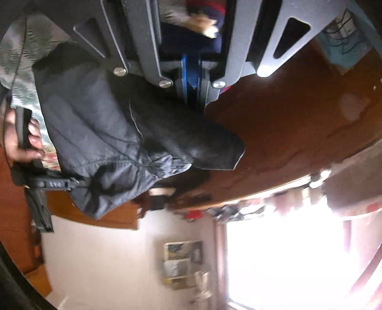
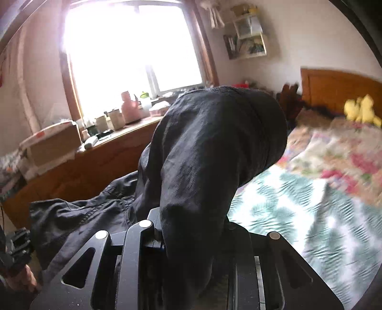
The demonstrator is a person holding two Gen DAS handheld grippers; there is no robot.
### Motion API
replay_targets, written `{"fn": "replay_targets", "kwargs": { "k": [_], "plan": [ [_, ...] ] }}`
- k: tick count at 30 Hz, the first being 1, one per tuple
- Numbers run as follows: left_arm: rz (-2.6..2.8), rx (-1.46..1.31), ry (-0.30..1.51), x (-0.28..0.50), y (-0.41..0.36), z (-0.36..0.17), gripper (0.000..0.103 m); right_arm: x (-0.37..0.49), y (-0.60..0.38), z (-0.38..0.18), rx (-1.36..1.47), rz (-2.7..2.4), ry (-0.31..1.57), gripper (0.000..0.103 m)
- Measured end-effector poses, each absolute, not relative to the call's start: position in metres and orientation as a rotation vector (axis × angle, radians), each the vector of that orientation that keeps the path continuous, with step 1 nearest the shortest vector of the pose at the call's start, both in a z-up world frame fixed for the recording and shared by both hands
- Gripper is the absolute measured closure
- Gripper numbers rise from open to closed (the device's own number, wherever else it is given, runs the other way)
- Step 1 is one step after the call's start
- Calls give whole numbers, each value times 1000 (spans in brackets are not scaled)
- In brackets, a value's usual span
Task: Fold large clothes
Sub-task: 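Carry the jacket bundle with both grippers off the bed and set it down beside it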
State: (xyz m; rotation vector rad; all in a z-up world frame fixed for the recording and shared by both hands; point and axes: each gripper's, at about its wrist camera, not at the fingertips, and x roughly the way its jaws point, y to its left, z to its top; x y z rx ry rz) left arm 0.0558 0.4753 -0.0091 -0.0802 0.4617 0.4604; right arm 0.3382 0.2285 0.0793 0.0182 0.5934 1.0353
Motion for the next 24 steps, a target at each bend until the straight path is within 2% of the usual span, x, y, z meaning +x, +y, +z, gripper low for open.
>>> {"fn": "replay_targets", "kwargs": {
  "k": [5, 9, 14, 24],
  "plan": [
    [512, -140, 547, 59, 514, -51, 99, 340, 285, 9, -48, 1038, 769, 78],
    [524, -170, 562, 56, 521, -57, 99, 332, 292, -35, -171, 965, 848, 69],
    [551, -193, 578, 58, 519, -49, 97, 321, 278, -28, -218, 976, 838, 62],
    [550, -162, 573, 41, 479, -25, 93, 265, 198, 7, -235, 1014, 708, 62]
  ]
}}
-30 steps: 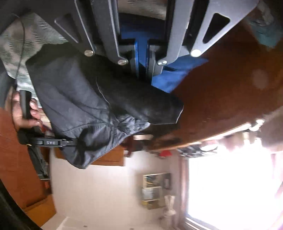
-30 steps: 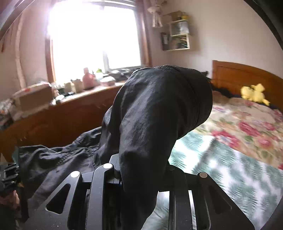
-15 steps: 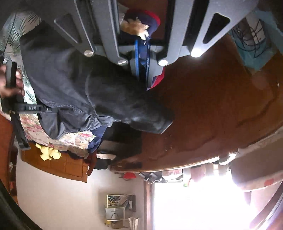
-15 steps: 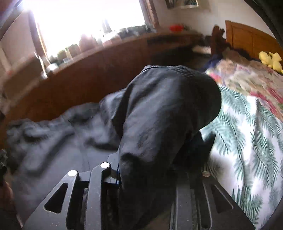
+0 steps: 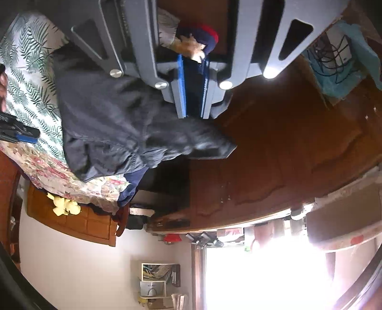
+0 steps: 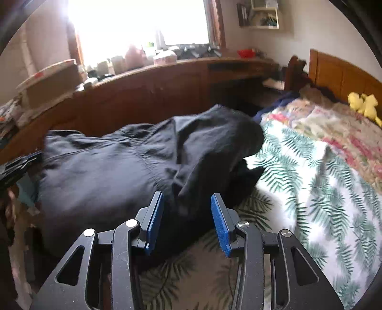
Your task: Fold large clothes
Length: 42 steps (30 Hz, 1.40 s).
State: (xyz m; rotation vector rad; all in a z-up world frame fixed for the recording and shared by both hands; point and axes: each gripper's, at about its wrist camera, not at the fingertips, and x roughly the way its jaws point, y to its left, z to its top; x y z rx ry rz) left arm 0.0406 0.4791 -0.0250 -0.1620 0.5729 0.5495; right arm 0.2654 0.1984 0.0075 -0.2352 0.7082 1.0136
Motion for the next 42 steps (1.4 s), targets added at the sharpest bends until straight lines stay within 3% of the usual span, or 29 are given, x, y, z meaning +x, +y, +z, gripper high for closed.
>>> {"fn": "replay_targets", "kwargs": {
  "k": [14, 31, 36, 42],
  "plan": [
    [460, -20, 512, 57, 354, 35, 91, 212, 67, 63, -203, 949, 548, 47],
    [148, -66, 579, 122, 212, 20, 90, 178, -62, 75, -141, 812, 497, 38],
    [86, -63, 567, 124, 164, 9, 90, 174, -104, 61, -123, 712, 509, 20],
    [25, -35, 556, 118, 101, -8, 89, 157, -158, 45, -85, 593, 500, 18]
  ]
}}
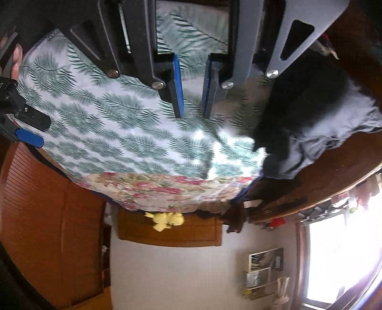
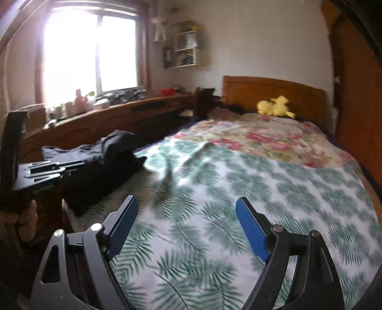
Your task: Fold large clothes
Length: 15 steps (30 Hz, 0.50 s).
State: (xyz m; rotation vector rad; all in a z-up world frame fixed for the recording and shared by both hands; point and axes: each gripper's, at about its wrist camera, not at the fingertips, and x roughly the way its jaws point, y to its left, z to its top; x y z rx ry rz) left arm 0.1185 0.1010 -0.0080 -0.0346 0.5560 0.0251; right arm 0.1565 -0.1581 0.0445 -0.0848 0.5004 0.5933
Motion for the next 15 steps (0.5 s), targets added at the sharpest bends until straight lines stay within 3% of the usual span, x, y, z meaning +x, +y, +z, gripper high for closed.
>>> {"fn": "replay_targets", "kwargs": {
  "k": [15],
  "plan": [
    [-82, 30, 429, 67, -5, 24, 89, 83, -284, 61, 26, 345, 404, 17]
  ]
}}
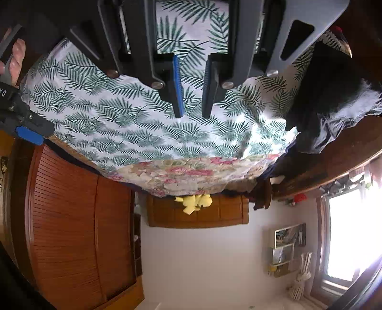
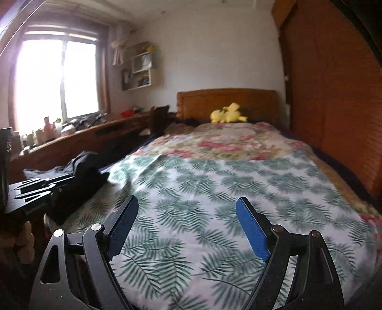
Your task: Fold large clothes
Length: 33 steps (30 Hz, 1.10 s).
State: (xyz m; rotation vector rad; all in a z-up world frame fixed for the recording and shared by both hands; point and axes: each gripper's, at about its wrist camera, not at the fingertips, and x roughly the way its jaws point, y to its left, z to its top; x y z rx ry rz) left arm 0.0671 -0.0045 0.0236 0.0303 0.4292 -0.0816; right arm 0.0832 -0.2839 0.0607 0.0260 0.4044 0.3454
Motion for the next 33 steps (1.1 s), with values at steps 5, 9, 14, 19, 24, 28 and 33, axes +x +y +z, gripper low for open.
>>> {"fn": "replay_targets", "kwargs": {
  "k": [5, 9, 14, 19, 24, 28, 33],
  "plan": [
    [-106, 39, 421, 56, -22, 24, 89, 63, -306, 66, 52, 293, 376, 17],
    [-119, 36, 425, 55, -26, 24, 89, 54, -318, 65, 55, 265, 365, 17],
    [-117, 47, 424, 52, -31, 23, 89, 53, -319, 66, 60, 256, 358, 17],
    [-114, 39, 419, 52, -30, 24, 89, 53, -321, 65, 65, 252, 358, 17],
    [-110, 40, 422, 52, -28, 22, 88, 55, -321, 64, 62, 251, 360, 17],
    [-106, 32, 429, 52, -26, 19, 88, 56, -321, 63, 67, 252, 363, 17],
    [-99, 28, 427, 52, -24, 18, 88, 56, -320, 62, 66, 252, 361, 17]
  ]
}}
